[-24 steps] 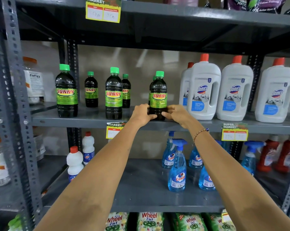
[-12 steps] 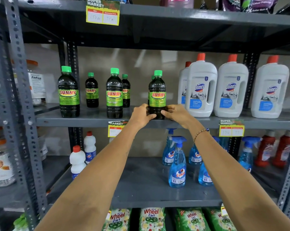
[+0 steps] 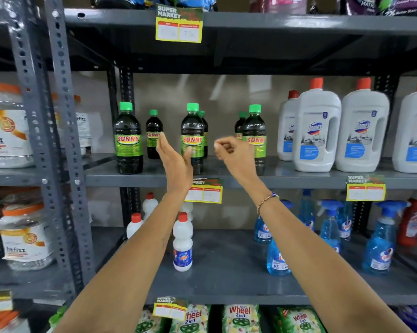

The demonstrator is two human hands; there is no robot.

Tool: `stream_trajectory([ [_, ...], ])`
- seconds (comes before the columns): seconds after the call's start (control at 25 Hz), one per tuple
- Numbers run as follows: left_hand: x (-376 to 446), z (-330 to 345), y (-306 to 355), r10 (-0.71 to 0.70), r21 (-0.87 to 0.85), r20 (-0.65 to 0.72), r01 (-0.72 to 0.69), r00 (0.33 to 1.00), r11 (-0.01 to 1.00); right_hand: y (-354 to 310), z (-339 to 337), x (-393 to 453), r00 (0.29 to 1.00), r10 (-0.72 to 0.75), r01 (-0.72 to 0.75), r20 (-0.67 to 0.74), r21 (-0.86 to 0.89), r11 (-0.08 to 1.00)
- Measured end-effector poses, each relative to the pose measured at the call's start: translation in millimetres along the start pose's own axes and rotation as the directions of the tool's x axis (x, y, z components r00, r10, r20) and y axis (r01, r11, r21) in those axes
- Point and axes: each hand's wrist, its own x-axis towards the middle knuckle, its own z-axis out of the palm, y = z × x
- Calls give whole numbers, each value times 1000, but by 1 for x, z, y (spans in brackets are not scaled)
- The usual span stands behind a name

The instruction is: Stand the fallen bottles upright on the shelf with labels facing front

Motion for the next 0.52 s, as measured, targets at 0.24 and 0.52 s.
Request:
stream_trajectory([
  [0.24, 21, -30, -33, -233, 206, 517, 144, 824, 968, -3, 50, -5, 883, 340, -320, 323, -114, 940],
  [0.52, 21, -32, -30, -178, 112, 482, 141, 858, 984, -5, 52, -11, 877, 398, -405, 270, -32, 914],
])
